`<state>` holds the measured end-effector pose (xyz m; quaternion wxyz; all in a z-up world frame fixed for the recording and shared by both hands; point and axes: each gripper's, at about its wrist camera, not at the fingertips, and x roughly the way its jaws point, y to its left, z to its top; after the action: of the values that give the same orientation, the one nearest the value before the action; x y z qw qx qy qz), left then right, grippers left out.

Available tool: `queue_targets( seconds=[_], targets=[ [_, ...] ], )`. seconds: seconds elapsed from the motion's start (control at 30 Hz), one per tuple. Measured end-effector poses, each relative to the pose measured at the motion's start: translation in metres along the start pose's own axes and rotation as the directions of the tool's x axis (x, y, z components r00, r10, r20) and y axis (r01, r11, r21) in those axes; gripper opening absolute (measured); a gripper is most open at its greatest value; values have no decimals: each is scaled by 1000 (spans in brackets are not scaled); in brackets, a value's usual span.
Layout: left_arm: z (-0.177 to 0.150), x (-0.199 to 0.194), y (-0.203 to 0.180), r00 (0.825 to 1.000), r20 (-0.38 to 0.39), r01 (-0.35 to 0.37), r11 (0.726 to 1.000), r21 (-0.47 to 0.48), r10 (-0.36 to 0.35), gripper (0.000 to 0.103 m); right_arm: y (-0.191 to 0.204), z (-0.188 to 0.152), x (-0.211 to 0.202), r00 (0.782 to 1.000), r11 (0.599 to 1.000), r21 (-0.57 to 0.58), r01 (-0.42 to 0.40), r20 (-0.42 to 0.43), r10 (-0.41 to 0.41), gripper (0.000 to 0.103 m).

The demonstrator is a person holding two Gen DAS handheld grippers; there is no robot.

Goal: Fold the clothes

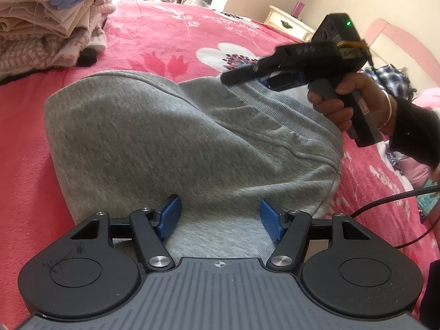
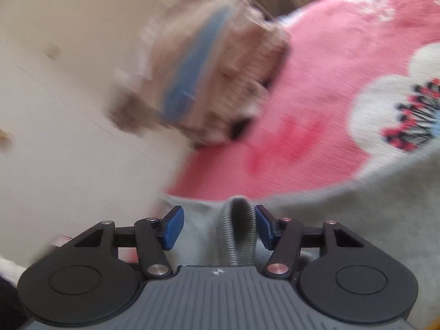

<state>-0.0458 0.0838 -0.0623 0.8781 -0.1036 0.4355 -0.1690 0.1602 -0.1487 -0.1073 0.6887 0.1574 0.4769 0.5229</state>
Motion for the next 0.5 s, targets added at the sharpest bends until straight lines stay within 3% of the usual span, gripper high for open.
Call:
queue_targets(
  seconds=[0.07, 0.13, 0.2, 0.27, 0.43, 0.5],
  targets=[
    [0, 0, 0, 1000, 0, -1, 1000, 1, 1, 64, 1, -2, -4, 1000, 1000, -10, 0, 4, 0, 60],
    [0, 0, 0, 1000, 0, -1, 1000, -1, 1, 64, -2, -10, 1, 997, 998, -14, 65, -29, -66, 59],
    [0, 0, 1, 1000, 0, 0, 1000, -4, 0, 64, 0, -14, -6, 998, 999, -8, 53, 16, -53, 52],
    [-1, 0, 1, 1000, 3, 3, 1000, -5, -3, 64, 10, -17, -13, 999, 999, -25, 26, 48, -25, 20],
    [2, -3, 3, 1000, 1, 12, 1000, -18, -12, 64, 39, -24, -28, 994, 994, -71, 83, 73, -78, 12],
    [4, -7, 4, 1000, 1, 21, 999, -29, -21, 64, 48, -25, -38, 994, 998, -24, 65, 85, -63, 11]
  ],
)
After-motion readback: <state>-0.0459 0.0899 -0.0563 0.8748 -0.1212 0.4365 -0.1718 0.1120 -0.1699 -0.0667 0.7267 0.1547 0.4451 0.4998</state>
